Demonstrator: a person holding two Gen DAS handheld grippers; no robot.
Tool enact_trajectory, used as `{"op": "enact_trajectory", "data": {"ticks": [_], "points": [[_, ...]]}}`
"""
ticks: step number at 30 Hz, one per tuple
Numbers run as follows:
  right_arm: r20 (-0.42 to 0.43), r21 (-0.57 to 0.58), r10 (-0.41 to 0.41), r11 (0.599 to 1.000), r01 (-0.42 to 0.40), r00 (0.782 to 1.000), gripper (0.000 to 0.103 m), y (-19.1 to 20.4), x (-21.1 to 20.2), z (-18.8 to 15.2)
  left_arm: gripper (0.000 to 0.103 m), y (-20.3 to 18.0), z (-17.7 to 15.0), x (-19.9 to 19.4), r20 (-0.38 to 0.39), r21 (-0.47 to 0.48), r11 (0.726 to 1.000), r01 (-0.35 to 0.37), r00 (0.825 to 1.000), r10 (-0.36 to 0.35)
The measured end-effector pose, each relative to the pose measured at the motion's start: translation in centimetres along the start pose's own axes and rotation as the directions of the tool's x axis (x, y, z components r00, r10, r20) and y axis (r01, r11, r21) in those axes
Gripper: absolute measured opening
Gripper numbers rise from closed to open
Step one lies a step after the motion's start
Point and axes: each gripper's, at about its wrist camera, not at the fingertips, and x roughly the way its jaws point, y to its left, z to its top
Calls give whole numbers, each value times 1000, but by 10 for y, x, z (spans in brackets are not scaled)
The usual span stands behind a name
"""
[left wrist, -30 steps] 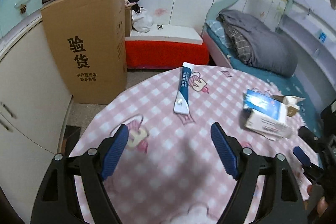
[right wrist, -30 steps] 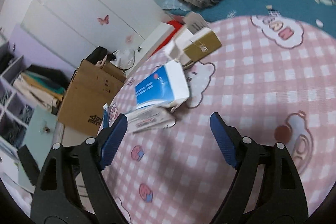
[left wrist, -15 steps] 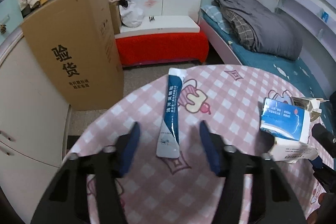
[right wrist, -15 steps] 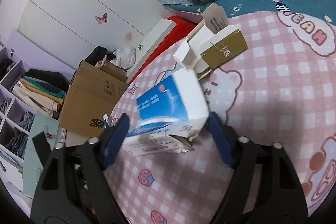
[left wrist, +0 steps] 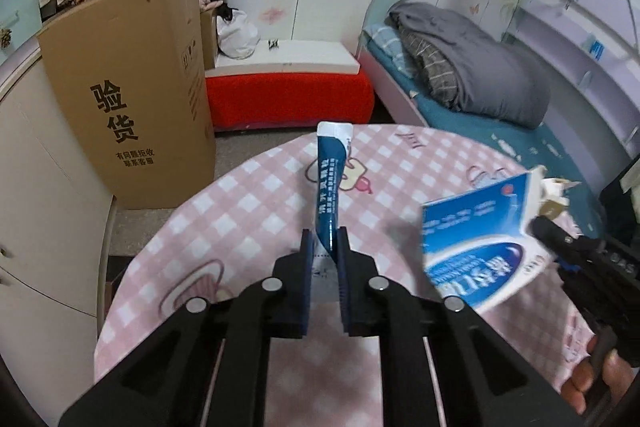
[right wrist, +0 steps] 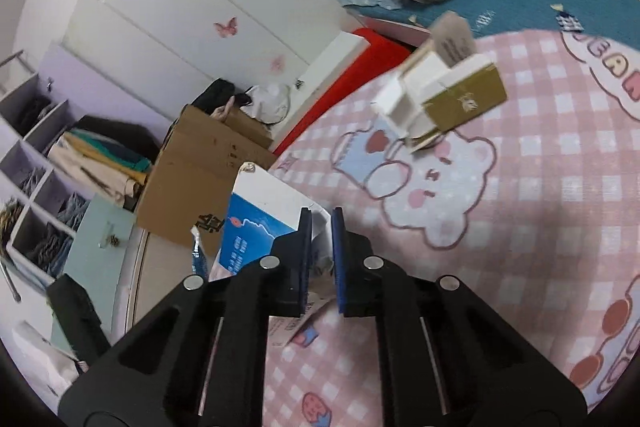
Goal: Collect trash
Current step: 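Grasp the blue toothpaste tube with the left gripper while the right grasps the blue-white box, then carry the toothpaste tube and blue box to the wastebasket and open both grippers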
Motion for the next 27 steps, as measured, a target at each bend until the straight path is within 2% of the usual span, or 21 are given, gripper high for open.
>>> {"op": "enact_trajectory", "data": {"ticks": [7, 10, 15, 21, 27], "points": [[28, -156, 22, 988, -18, 999, 7, 46, -27, -23, 11, 12, -21, -55, 63, -29, 999, 23, 998, -21], [45, -253, 24, 967, -12, 999, 5, 77, -40, -38, 11, 16, -33, -77, 79, -52, 998, 43, 996, -38], [53, -353, 20, 936, 0, 998, 5, 109, -52, -63, 11, 21, -52, -109, 113, -64, 997, 46, 993, -38], [29, -421, 32, 907, -17, 999, 5, 140, -59, -93, 11, 38, -77, -140, 133, -99, 993, 59, 990, -45], [-24, -484, 67, 872, -70, 997, 5, 183, -57, -134, 11, 80, -102, -174, 167, -170, 984, 49, 986, -20]]}}
